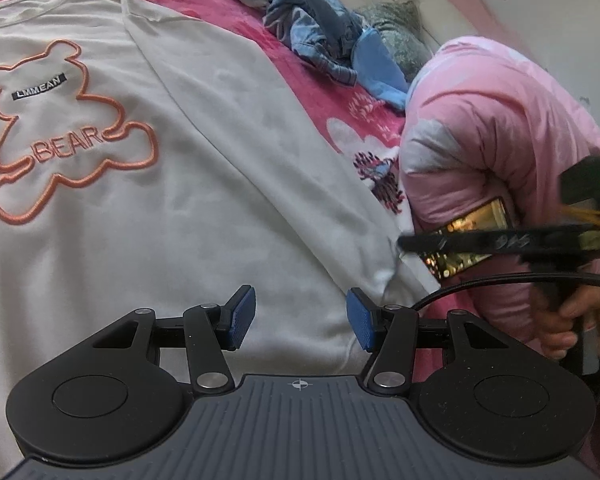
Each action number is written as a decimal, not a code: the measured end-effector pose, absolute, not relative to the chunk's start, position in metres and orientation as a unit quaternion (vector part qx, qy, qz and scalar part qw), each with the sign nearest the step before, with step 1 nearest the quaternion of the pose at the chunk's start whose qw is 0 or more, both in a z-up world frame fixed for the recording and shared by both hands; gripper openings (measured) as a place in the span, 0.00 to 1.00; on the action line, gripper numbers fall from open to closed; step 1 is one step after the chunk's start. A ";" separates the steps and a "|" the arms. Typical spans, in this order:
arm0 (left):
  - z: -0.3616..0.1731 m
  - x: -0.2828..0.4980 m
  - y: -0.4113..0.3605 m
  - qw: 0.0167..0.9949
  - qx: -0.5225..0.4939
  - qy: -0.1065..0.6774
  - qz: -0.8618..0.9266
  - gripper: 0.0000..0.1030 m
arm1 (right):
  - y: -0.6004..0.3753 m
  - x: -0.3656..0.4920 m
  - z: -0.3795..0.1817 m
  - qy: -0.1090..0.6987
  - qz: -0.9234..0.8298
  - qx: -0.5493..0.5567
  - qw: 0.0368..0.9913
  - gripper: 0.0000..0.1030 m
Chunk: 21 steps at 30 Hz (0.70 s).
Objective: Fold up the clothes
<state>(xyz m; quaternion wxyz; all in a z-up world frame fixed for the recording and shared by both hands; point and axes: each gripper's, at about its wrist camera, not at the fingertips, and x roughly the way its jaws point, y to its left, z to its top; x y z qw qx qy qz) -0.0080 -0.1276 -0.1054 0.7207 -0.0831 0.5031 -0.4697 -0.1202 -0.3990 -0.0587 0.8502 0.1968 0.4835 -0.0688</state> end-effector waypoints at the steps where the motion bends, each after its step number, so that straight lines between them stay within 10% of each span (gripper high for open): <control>1: -0.103 -0.005 -0.126 0.725 -0.087 0.497 -0.470 0.49 | -0.396 -0.116 -0.060 0.476 -0.065 0.189 0.857 0.28; 21: -0.114 0.049 -0.227 0.764 0.033 0.425 -0.484 0.49 | -0.382 -0.109 -0.121 0.498 -0.040 0.119 0.858 0.28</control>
